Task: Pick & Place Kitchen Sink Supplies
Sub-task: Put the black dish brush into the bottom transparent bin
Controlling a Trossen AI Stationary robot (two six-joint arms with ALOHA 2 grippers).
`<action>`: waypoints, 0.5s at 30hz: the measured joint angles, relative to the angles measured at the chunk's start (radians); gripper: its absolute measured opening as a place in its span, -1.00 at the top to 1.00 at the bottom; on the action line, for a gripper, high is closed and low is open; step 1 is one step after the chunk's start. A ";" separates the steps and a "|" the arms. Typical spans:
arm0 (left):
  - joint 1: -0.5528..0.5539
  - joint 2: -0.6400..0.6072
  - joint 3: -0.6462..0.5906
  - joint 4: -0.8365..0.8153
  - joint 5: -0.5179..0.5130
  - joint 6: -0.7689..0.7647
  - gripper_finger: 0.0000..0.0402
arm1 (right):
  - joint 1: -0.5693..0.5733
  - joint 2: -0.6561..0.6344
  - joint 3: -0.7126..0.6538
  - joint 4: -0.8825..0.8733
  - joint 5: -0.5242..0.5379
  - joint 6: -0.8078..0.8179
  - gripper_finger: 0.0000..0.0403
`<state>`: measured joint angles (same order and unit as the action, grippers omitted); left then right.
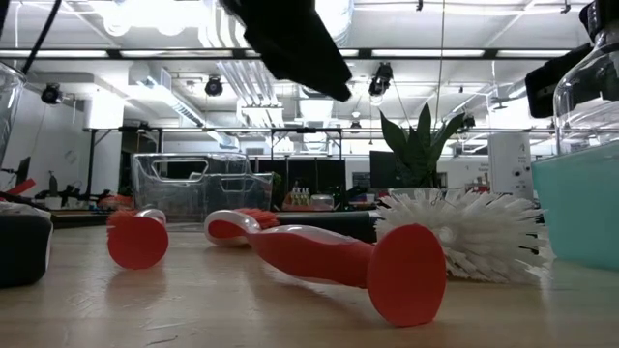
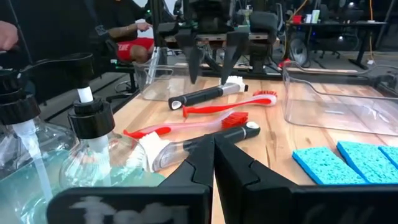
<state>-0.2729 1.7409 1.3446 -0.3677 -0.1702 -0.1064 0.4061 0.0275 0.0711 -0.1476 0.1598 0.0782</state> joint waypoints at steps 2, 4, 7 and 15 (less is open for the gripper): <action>0.000 0.046 0.053 -0.041 0.003 0.033 -0.06 | 0.000 0.000 0.000 0.001 0.000 0.000 0.96; -0.001 0.091 0.096 -0.067 0.015 0.059 -0.06 | 0.000 0.000 0.000 0.001 0.000 0.000 0.96; -0.001 0.151 0.156 -0.085 0.052 0.103 -0.06 | 0.000 0.000 0.000 0.000 -0.001 0.000 0.96; 0.002 0.270 0.225 -0.211 0.086 0.151 -0.06 | 0.000 0.000 0.000 0.000 -0.002 0.000 0.96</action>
<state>-0.2713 2.0107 1.5700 -0.5785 -0.0841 0.0444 0.4061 0.0279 0.0708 -0.1478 0.1583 0.0782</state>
